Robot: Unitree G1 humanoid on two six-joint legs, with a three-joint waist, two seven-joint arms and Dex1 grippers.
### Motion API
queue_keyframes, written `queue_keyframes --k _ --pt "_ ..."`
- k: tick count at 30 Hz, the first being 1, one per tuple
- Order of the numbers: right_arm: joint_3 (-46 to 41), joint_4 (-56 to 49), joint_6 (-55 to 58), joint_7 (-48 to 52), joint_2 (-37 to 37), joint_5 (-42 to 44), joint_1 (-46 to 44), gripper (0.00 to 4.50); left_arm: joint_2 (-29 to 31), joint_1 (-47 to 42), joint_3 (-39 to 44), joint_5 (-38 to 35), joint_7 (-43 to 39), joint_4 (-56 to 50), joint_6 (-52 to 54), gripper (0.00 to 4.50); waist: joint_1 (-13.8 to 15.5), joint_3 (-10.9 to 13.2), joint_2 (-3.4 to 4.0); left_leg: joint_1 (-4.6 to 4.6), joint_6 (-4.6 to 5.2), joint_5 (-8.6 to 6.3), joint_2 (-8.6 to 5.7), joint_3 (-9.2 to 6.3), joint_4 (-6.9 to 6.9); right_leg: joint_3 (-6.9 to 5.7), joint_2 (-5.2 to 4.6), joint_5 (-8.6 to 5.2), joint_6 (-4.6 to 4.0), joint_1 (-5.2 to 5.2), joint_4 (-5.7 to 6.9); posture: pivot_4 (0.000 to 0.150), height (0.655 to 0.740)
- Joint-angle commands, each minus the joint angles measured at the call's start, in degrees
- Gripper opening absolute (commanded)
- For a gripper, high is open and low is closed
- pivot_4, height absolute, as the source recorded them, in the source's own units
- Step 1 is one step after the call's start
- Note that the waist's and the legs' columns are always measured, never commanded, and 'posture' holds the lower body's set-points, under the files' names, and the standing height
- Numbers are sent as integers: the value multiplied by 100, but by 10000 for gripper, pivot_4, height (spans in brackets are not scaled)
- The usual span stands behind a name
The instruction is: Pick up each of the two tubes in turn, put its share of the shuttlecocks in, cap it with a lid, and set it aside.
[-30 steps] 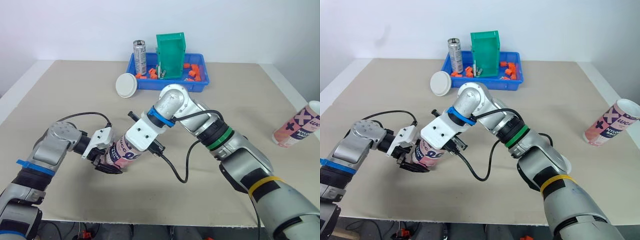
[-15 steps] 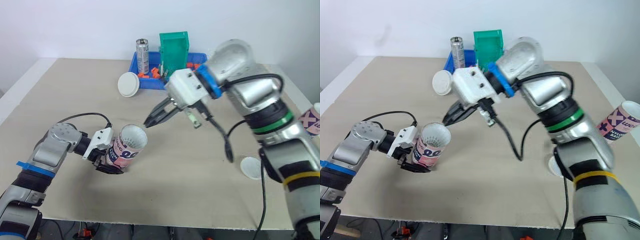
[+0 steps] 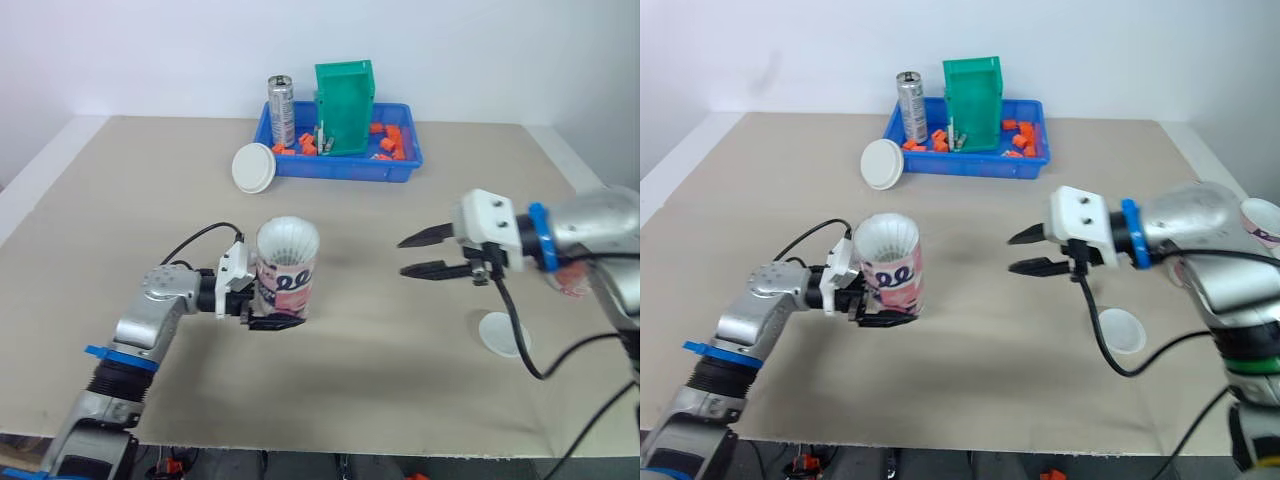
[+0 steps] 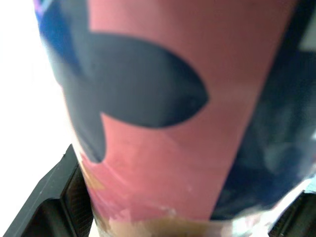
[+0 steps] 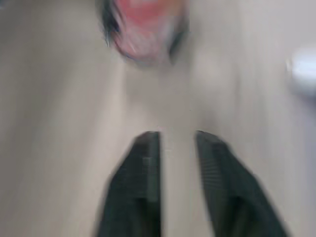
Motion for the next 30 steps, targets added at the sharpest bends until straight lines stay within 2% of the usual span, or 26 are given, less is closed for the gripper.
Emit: queue_keyframes --k 1,2,6,9,12,19,23,30 --pt "-582 -366 222 182 -442 147 504 31376 -289 129 -210 95 150 114 -291 39532 4 0 1 0 0 0 -1 3 2 4 0 3 2 -2 0 1500 7083" --pt "-681 -369 242 350 -604 169 770 34826 -391 178 -289 173 189 228 -415 39532 8 0 0 -2 0 0 -2 3 4 5 -1 6 5 -2 -1 1500 7083" --pt "-820 112 -103 639 -1036 -155 1456 34826 -717 337 -475 362 418 438 -735 39532 -15 1 -1 2 0 0 -2 9 14 11 -1 14 7 0 -2 1500 7083" --pt "-628 805 -441 668 -1142 -557 1465 34826 -921 395 -552 514 635 682 -986 39532 -23 0 -1 13 1 3 -1 19 19 19 -1 18 -13 3 -2 1500 7083" --pt "-476 1308 -643 832 -1120 -738 1295 34826 -1041 457 -602 572 726 806 -1105 39532 -37 1 -1 33 3 7 -1 37 22 31 -4 23 -13 18 -3 1500 7083" --pt "260 2550 -821 1092 -668 -1322 207 34826 -998 583 -563 695 800 1150 -1457 39532 -114 -9 15 69 2 7 -3 54 21 47 -7 25 -10 47 -7 1500 7083" --pt "588 3189 -1037 1162 -417 -1705 -170 34826 -906 658 -624 642 734 1010 -1250 39532 -118 -13 22 86 2 6 -3 54 16 49 -5 23 -9 61 -8 1500 7083" --pt "913 4167 -1342 1193 18 -2154 -617 34826 -467 719 -926 567 396 605 -200 39532 -148 -23 35 110 1 5 -2 57 -5 56 0 8 -13 74 -8 1500 7083"
